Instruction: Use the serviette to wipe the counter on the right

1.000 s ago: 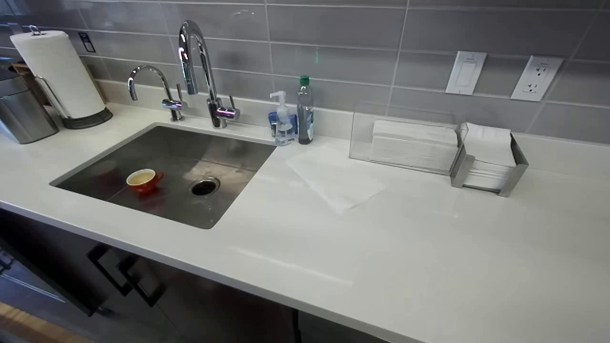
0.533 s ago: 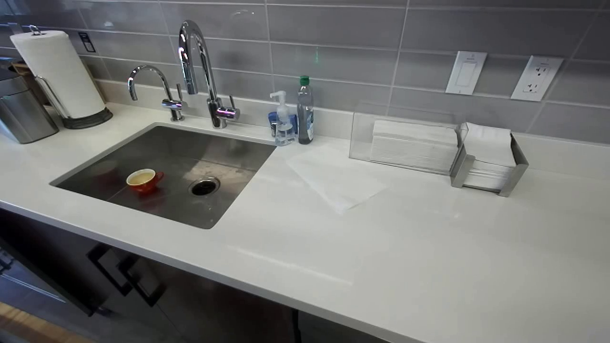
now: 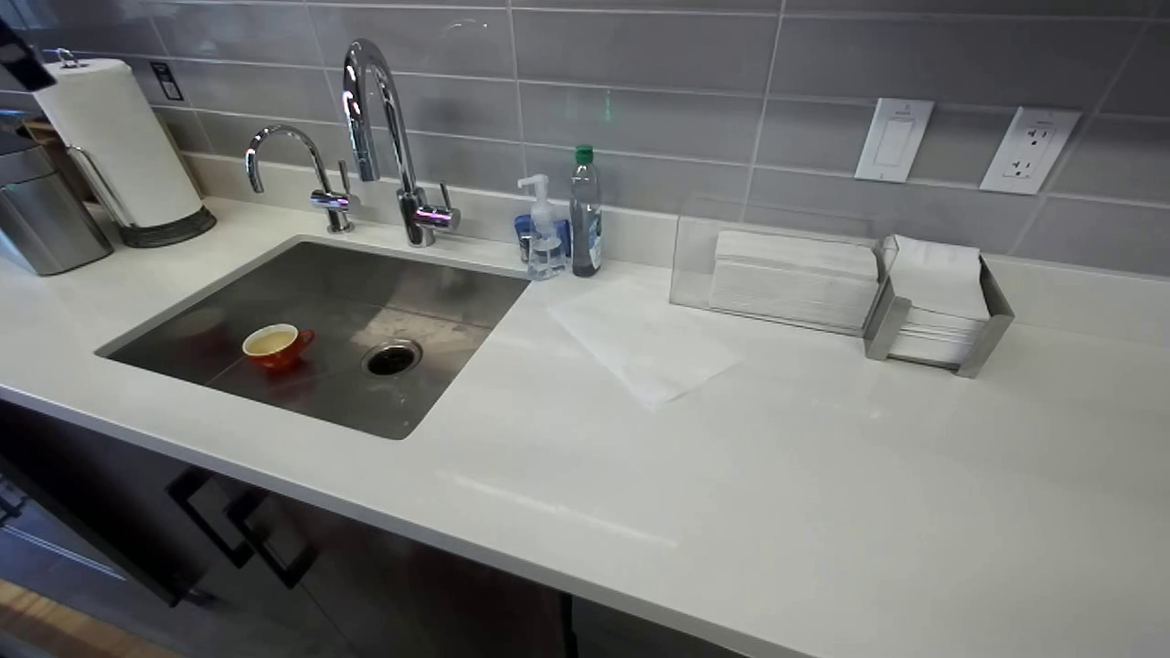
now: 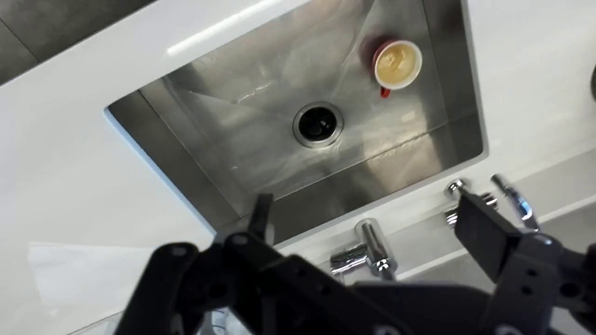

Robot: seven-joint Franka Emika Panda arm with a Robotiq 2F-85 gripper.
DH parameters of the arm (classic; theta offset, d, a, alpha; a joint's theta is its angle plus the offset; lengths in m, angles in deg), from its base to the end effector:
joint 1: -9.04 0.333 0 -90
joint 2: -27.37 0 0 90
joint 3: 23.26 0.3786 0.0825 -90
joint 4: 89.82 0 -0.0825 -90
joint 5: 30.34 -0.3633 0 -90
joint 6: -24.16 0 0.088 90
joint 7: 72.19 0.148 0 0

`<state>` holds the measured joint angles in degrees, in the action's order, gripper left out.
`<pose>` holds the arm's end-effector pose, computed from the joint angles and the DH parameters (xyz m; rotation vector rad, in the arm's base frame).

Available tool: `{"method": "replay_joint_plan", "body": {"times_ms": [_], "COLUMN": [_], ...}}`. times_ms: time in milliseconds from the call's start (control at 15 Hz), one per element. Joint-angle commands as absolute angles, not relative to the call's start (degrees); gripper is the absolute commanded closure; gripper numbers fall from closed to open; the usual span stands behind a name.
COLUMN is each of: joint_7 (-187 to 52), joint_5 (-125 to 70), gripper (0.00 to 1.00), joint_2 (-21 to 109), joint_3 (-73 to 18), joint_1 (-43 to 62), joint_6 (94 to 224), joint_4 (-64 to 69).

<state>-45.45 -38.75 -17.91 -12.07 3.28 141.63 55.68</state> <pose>0.2896 0.0551 0.5537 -2.9571 0.6879 -0.4336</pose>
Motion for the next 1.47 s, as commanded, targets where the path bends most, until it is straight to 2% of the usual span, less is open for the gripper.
{"method": "replay_joint_plan", "body": {"times_ms": [0,467,933,1000,1400], "joint_7": [-42.31,-44.59,-49.04,-46.92,-48.39], "joint_5": [-36.61,-32.04,-32.54,-31.93,-32.01], "gripper": [0.0,0.0,0.0,0.0,0.0], "joint_2": [-9.68,3.33,15.14,11.13,14.89], "joint_3": [-15.73,-23.79,-31.14,-30.22,-31.69], "joint_1": [-2.96,-9.89,-10.66,-10.45,-10.12], "joint_6": [147.87,162.96,174.6,172.0,174.28], "joint_4": [54.31,52.98,48.48,50.86,48.6]}}
